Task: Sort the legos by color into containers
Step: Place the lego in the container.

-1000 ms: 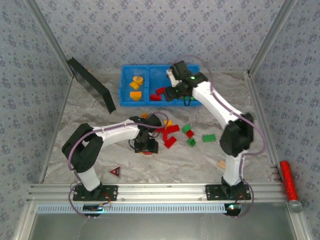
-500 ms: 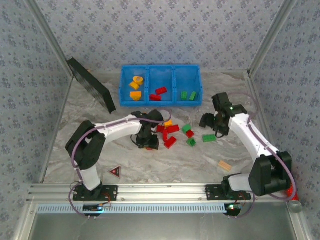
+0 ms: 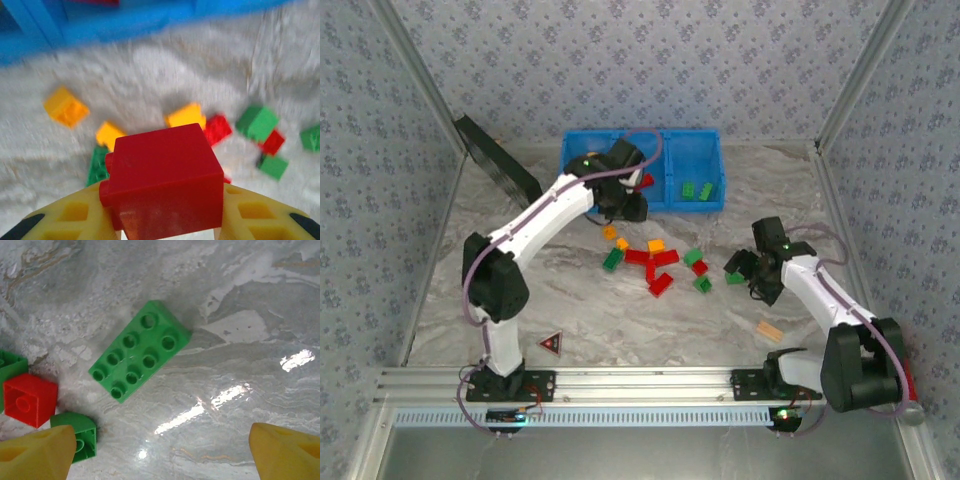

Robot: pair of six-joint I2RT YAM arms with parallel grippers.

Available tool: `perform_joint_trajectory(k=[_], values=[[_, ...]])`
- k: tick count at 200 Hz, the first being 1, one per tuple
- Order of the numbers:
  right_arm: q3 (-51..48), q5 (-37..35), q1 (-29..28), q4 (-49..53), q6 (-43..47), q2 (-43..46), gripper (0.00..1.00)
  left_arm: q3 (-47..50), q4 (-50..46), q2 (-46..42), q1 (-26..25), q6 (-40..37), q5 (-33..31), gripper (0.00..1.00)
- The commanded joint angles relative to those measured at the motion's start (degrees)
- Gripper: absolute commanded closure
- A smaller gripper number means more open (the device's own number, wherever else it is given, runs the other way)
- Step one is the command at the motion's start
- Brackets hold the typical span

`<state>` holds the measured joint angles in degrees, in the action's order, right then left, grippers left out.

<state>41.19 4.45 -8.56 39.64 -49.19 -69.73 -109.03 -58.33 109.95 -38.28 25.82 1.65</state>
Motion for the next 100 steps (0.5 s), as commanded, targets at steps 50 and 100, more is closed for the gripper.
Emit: perform_joint_trajectory(k=[50,100], values=[[-4.2,0.2,3.6,-6.8,-15.7,-0.9,0.15,-35.5,-10.2,24.1,5.3,-7.3,-4.1,0.72],[-2.7,1.0,4.1,-8.4,-15.7,-4.3,0.13,-45.2,-10.3,33.9,7.1,-7.4,-2.9,0.72]])
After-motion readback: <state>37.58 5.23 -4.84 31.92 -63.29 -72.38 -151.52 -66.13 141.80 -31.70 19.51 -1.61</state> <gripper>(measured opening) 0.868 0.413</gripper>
